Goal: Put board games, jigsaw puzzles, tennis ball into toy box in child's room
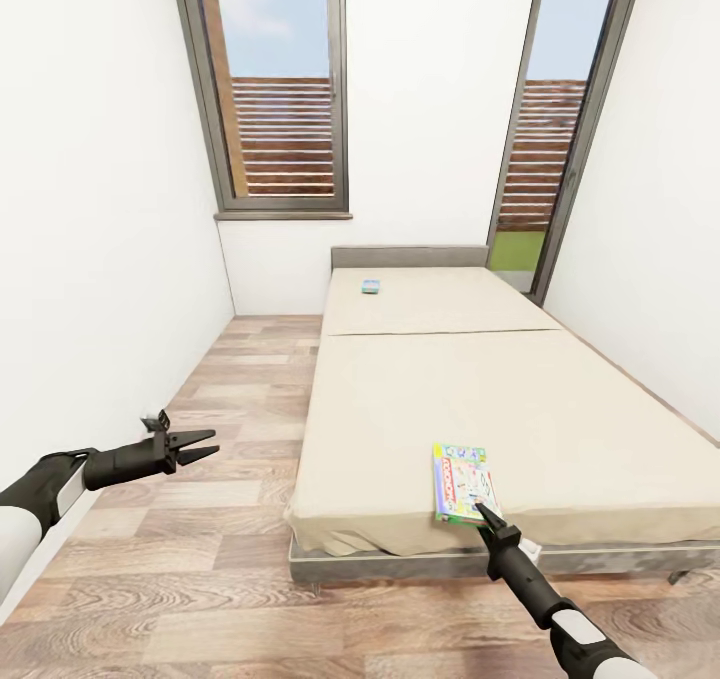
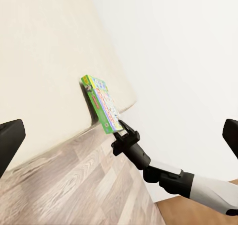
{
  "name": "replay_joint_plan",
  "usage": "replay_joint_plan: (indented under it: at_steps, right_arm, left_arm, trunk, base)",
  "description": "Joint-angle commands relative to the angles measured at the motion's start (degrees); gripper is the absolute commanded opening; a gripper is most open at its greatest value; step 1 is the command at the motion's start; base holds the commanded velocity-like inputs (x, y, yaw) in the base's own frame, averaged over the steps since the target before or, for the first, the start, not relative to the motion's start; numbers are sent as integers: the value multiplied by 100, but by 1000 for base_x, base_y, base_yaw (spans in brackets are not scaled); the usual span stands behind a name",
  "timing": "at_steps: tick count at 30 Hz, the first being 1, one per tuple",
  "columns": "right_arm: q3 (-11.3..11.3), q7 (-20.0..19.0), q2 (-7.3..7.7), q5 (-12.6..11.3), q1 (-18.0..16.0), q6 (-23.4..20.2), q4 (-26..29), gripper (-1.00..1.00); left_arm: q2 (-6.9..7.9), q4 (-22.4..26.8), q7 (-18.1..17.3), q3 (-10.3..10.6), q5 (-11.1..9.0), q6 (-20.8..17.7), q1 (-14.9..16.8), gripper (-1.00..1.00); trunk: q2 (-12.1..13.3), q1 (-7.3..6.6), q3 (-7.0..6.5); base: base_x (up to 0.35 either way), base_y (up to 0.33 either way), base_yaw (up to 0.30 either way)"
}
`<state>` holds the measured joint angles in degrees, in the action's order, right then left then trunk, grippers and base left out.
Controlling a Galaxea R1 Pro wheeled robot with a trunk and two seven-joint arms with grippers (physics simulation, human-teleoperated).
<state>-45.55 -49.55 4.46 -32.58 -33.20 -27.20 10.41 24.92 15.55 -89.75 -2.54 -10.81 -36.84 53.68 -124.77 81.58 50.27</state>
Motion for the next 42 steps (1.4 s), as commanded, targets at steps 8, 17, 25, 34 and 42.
replay_joint_plan:
  at_steps: [8,17,25,34,42]
  right_arm:
    - [3,3,1,-34,-3,-41,-4,-100]
    - [-20,-23,-12,-78,-3,-54,3,-100]
    - [691,31,60,11,-80,-734,909,-100]
    - [1402,25,73,10,-80,-727,1102,-100]
    - [2408,-48,24,6,-61,-711,1754,-100]
  left_arm:
    - [4,18,-25,-19,19,-77,2,100]
    - [-3,19,-25,-9,23,-98,2,100]
    - [-14,19,-25,34,33,-111,2,100]
    - [-14,19,-25,28,49,-116,2,100]
    - [-9,82,-25,19,69,-96,2,100]
  trunk:
    - [238,-133,-102]
    - [599,-330,-264]
    - [920,-506,-407]
    - [1281,-704,-569]
    - [1602,-880,-713]
  base:
    - [0,0,0]
    - [0,0,0]
    - [0,0,0]
    - [0,0,0]
    - [0,0,0]
